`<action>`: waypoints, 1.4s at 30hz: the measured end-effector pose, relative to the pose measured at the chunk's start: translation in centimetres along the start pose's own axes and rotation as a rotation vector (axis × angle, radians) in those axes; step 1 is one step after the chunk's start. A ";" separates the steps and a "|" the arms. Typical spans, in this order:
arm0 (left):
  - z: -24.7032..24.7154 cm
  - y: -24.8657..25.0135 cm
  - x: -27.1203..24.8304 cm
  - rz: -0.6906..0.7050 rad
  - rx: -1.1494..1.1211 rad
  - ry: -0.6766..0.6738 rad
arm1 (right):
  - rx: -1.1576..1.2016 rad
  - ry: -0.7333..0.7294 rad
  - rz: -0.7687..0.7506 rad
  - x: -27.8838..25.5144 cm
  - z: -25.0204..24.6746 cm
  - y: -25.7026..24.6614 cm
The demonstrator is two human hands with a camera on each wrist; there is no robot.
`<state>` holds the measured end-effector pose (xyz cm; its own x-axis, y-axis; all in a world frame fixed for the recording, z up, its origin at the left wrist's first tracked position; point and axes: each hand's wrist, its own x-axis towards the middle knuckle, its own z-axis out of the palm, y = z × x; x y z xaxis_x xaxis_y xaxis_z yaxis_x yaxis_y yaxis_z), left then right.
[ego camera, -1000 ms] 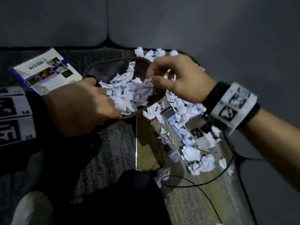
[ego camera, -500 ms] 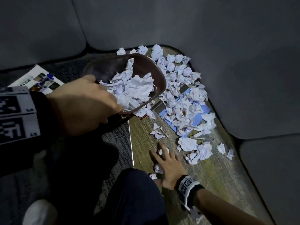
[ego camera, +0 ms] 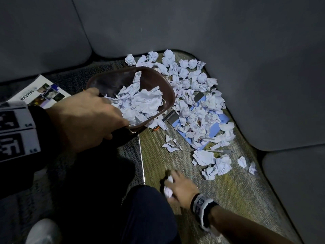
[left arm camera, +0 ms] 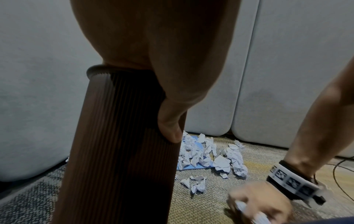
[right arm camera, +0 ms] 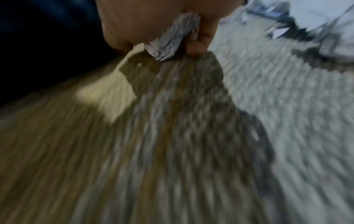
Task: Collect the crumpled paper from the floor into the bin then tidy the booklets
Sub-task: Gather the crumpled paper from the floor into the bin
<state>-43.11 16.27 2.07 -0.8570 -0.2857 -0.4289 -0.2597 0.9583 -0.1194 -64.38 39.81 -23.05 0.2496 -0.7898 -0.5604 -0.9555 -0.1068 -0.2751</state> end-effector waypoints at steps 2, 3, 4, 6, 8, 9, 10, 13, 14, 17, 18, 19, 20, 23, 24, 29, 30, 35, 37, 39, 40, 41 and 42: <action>-0.1 -0.3 -0.3 0.002 -0.007 -0.015 | 0.036 0.195 0.129 2.0 -2.6 1.1; 0.2 -0.5 -0.3 0.000 0.007 -0.037 | 0.041 0.271 0.187 3.2 -3.5 1.9; 0.3 -0.5 -0.3 -0.008 0.028 -0.067 | 0.047 0.308 0.241 4.4 -4.2 2.7; 0.0 -0.5 -0.2 -0.013 0.049 -0.082 | 0.043 0.292 0.292 6.8 -5.0 3.8; 0.3 -0.7 -0.3 -0.018 0.042 -0.082 | 0.043 0.220 0.314 8.6 -5.1 4.5; 0.3 -0.8 -0.3 -0.025 0.036 -0.082 | 0.060 0.209 0.328 9.2 -5.1 4.5; 0.3 -0.8 -0.4 -0.034 0.035 -0.086 | 0.082 0.238 0.334 9.5 -5.0 4.5; 0.3 -0.5 -0.3 -0.034 0.042 -0.079 | 0.160 0.339 0.339 9.9 -4.3 5.0; 0.3 -0.5 -0.2 -0.037 0.033 -0.073 | 0.182 0.365 0.341 10.1 -4.1 5.3; 0.4 -0.3 -0.3 -0.030 0.023 -0.057 | 0.217 0.413 0.340 10.5 -3.7 5.5; 0.3 -0.3 -0.3 -0.030 0.022 -0.051 | 0.213 0.419 0.323 10.7 -3.6 5.5; 0.3 -0.3 -0.3 -0.028 0.019 -0.046 | 0.207 0.418 0.304 10.8 -3.7 5.4; 0.4 -0.3 -0.3 -0.028 0.017 -0.043 | 0.208 0.411 0.286 10.8 -3.7 5.3; 0.6 -0.3 -0.4 -0.026 0.009 -0.038 | 0.322 0.458 0.293 10.6 -4.3 4.9; 0.7 -0.4 -0.5 -0.027 0.005 -0.030 | 0.417 0.518 0.331 10.3 -4.9 4.7; 1.9 -0.9 -0.6 -0.038 0.022 0.018 | 0.793 0.940 0.291 5.8 -14.1 2.7; 2.2 -1.0 -0.6 -0.038 0.032 0.019 | 0.798 0.996 0.197 4.7 -16.8 2.1; 2.0 -0.6 0.1 0.002 0.090 -0.034 | 0.566 0.643 -0.154 4.0 -28.6 -2.1; 1.6 -0.4 0.2 0.014 0.084 -0.035 | 0.292 0.358 -0.221 6.1 -30.1 -4.3; 1.7 -0.5 -0.3 0.004 0.046 0.019 | 0.087 0.121 -0.264 7.9 -30.4 -5.5; 1.9 -0.6 -0.6 0.007 0.006 0.086 | 0.054 0.051 -0.272 8.3 -30.4 -5.7; 2.0 -0.9 -1.1 0.024 -0.033 0.163 | 0.066 0.016 -0.268 8.4 -30.7 -5.6; 2.0 -1.2 -1.5 0.034 -0.046 0.193 | 0.103 0.003 -0.261 8.1 -31.2 -5.5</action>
<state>-40.63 15.57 1.07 -0.9339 -0.2535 -0.2519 -0.2451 0.9673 -0.0649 -61.99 15.14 -1.69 0.4842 -0.7457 -0.4576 -0.8379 -0.2446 -0.4880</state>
